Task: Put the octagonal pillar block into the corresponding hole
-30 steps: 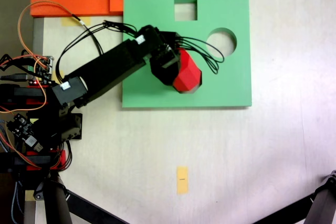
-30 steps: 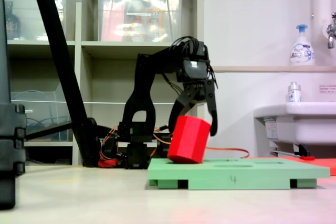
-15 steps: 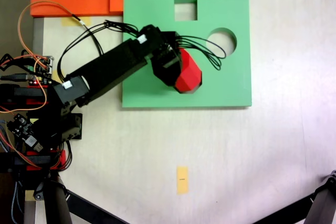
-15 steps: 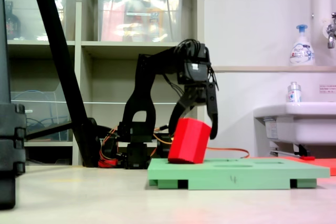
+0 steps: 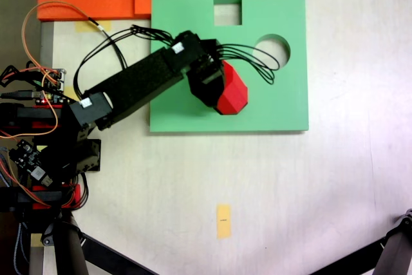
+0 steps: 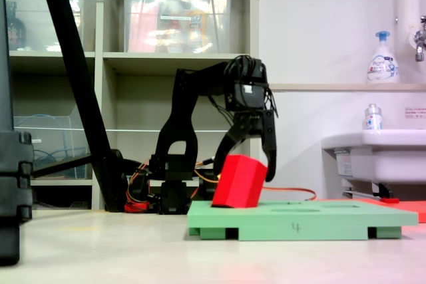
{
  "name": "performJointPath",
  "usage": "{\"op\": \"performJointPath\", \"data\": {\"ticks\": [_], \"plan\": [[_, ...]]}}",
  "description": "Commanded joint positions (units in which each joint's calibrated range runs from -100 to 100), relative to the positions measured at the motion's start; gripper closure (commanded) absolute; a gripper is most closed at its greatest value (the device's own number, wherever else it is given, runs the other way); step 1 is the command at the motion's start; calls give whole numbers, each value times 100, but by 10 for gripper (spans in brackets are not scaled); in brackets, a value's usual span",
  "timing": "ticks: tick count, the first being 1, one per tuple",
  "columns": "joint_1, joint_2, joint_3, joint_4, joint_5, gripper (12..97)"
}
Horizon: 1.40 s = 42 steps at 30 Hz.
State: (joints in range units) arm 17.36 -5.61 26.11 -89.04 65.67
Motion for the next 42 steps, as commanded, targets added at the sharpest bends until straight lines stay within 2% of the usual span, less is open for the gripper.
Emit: {"op": "performJointPath", "data": {"ticks": [1,13,36,42], "plan": [[44,2,390,40,-147,707],[34,16,310,49,244,702],[-103,142,340,454,161,689],[-151,393,340,752,-15,636]]}}
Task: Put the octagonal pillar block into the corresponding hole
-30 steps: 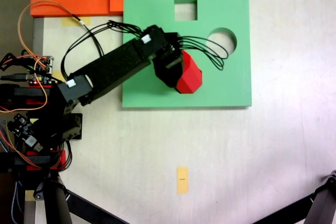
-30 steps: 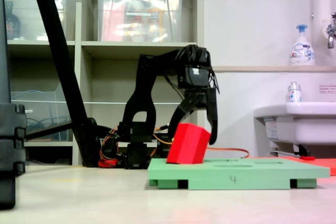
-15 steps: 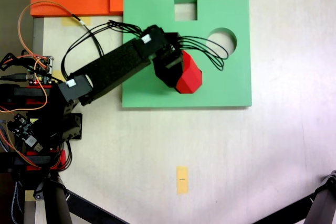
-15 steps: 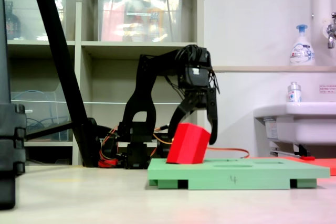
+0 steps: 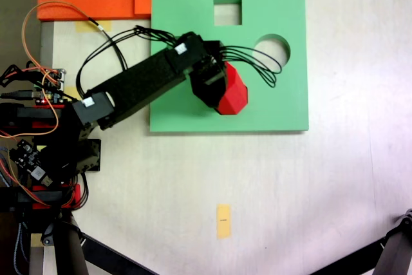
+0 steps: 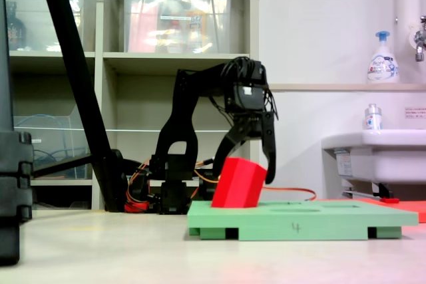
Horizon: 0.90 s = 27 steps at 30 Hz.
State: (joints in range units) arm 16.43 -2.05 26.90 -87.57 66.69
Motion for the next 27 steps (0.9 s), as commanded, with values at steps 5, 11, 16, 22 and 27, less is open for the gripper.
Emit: {"op": "performJointPath", "data": {"ticks": [5,11,16,22,27], "plan": [[-103,317,261,615,-264,616],[-137,387,241,606,-322,575],[-78,289,241,615,-322,543],[-29,-172,241,490,-317,583],[-83,-731,-177,413,-322,491]]}}
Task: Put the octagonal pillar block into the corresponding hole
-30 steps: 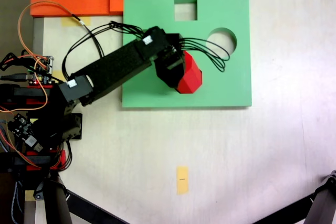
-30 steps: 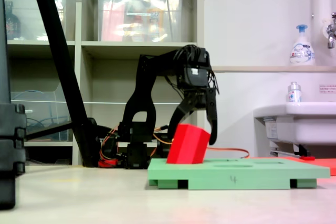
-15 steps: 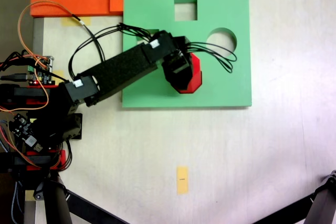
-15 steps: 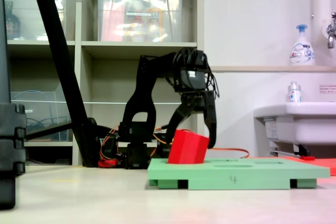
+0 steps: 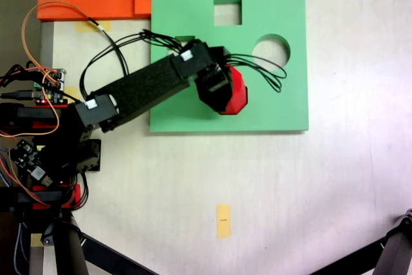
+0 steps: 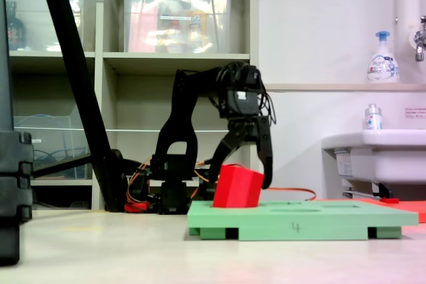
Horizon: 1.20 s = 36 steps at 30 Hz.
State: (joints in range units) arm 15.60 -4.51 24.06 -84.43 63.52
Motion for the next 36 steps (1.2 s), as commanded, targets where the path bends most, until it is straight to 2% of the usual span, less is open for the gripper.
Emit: {"op": "performJointPath", "data": {"ticks": [1,2,6,10,13,14,16,19,20,21,24,27,29,32,34,36], "plan": [[0,-596,47,100,-5,437],[5,-708,-23,100,-5,383],[10,-1252,-113,90,5,275],[59,-2007,57,32,-44,275],[34,-3487,57,-45,-493,283],[-24,-4088,47,-54,-904,294],[-93,-5037,27,-54,-1675,367],[-322,-6071,17,42,-2828,370],[-337,-6350,7,42,-3238,407],[-523,-6616,-93,42,-3726,434],[-1094,-7035,-541,389,-4542,437],[-1558,-7873,-2475,1794,-5001,438],[-1724,-8669,-4310,3383,-5372,491],[-1807,-9549,-7421,6840,-5685,607],[-1802,-9549,-9116,8593,-5949,621],[-1788,-9549,-10172,8891,-6056,620]]}}
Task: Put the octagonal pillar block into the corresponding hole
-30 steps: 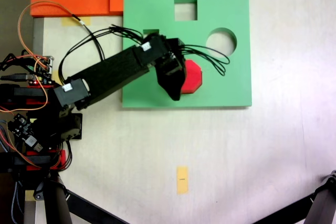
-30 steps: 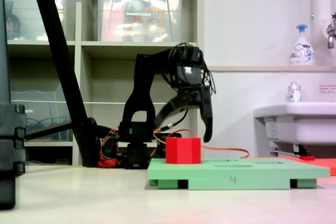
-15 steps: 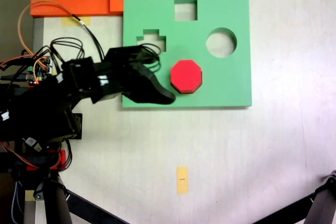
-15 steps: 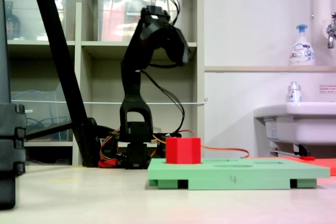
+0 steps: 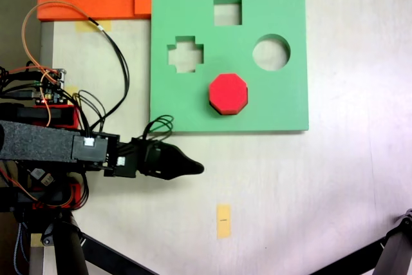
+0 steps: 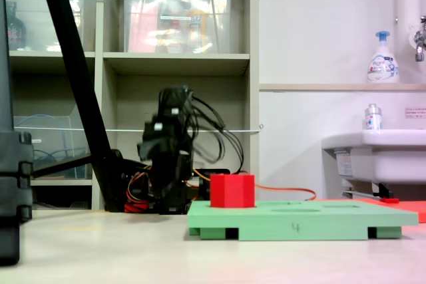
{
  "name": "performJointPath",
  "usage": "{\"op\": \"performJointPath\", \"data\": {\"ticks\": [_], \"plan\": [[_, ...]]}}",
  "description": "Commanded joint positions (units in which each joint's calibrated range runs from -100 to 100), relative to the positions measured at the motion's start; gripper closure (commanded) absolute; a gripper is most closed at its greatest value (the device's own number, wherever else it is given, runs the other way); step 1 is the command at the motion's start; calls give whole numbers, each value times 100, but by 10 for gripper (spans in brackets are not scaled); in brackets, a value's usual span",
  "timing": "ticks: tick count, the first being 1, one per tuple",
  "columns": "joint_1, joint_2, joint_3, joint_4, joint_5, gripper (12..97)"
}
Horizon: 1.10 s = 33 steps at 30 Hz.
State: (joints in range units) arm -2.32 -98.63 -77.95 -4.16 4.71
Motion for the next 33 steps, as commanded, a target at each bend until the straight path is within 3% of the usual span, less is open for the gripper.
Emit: {"op": "performJointPath", "data": {"ticks": [1,5,11,33], "plan": [[5,-137,-380,883,-225,620],[59,-137,-2205,1557,-527,615],[156,-137,-2205,498,-694,608],[147,-137,-2205,575,-684,595]]}}
